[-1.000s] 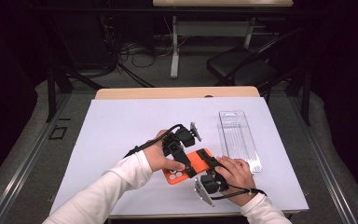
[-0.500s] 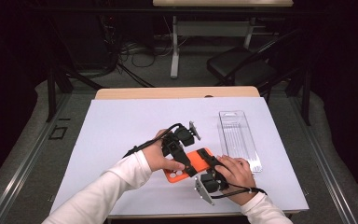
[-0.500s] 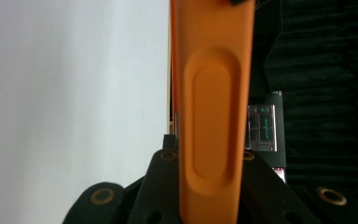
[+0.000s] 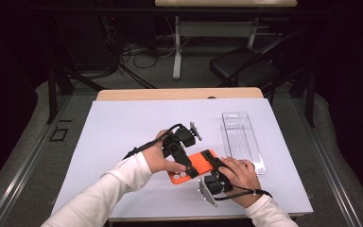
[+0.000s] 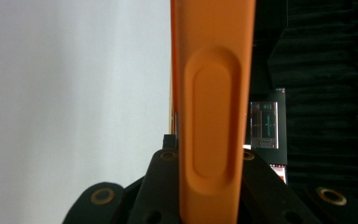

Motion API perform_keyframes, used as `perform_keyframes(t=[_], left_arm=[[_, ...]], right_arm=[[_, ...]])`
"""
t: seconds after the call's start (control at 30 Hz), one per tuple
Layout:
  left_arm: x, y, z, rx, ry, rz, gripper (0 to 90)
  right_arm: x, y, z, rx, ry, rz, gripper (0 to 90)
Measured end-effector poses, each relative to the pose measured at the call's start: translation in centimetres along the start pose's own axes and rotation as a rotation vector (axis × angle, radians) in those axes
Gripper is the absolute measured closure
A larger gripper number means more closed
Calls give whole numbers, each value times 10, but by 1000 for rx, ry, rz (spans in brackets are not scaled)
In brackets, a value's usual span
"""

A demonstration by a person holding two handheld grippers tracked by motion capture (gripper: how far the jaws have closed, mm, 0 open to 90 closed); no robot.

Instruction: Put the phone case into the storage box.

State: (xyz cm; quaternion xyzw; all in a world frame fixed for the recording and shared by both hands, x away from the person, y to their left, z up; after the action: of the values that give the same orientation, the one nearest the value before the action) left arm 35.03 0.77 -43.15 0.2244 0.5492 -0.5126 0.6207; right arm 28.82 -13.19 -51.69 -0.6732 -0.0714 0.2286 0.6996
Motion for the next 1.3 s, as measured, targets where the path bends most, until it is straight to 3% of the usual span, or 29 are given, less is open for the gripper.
perform_keyframes(t=[0.6,1.3], left_arm=[[-23,11,-17,-32,-49,44,90],[-46,27,-37,-63,-114,84,159]], right_arm=[[-2,-1,-9,-2,36,8,879],[-5,-1,-11,61,23,21,881]])
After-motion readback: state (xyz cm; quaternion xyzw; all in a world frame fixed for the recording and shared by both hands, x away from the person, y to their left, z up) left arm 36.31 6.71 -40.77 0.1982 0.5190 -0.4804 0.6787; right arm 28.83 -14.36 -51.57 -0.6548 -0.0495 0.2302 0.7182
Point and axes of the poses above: each handheld gripper's, and its own axes: x roughly forward along the jaws, z roughly out of its top, y roughly to its left, the point moved 2 cm from there along x, roughly forward along the jaws, and after that the axes turned 1 degree about -z, right-handed, at the moved point
